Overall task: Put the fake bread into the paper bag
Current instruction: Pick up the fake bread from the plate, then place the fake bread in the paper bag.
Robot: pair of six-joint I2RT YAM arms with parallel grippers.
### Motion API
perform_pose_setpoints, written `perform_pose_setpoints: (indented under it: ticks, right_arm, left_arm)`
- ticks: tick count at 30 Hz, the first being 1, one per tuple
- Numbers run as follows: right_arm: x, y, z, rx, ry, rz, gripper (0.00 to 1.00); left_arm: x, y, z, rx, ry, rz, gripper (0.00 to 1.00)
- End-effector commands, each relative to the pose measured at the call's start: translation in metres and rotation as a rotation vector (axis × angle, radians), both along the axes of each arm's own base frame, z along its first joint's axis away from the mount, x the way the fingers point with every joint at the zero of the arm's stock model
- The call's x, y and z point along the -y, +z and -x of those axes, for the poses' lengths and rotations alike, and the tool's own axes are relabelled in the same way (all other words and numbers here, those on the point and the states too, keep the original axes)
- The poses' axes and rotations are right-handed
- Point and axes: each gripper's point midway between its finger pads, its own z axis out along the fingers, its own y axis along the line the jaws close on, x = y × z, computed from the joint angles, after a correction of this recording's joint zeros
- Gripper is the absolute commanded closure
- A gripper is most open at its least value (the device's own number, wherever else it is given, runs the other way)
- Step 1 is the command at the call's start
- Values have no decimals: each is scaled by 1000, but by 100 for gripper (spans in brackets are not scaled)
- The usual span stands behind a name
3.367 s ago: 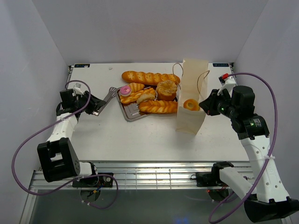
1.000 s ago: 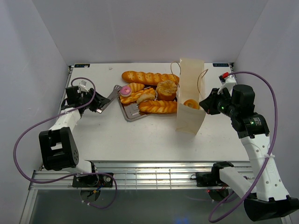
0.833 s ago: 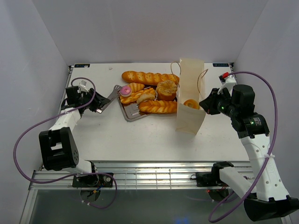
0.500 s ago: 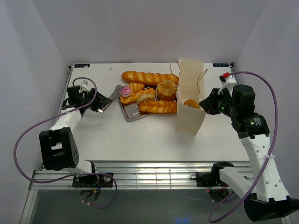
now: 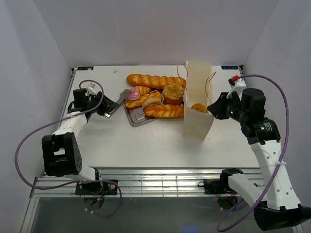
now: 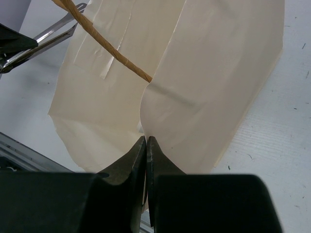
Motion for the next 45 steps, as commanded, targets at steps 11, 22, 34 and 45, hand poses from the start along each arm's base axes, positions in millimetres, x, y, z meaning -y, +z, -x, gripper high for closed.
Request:
perform_pose_setpoints:
  ticks: [11, 22, 34, 45]
  right_arm:
    - [2, -3, 9, -26, -2, 11, 92]
    - [4, 1, 9, -23, -13, 14, 92]
    - [16, 13, 5, -7, -82, 48, 92]
    - [31, 12, 10, 2, -161, 74, 92]
  left_arm:
    - [4, 31, -7, 102, -31, -46, 77]
    - [-2, 106, 27, 256, -8, -138, 82]
    - [90, 238, 85, 513, -229, 17, 82]
    - [165, 321, 150, 672, -401, 160, 82]
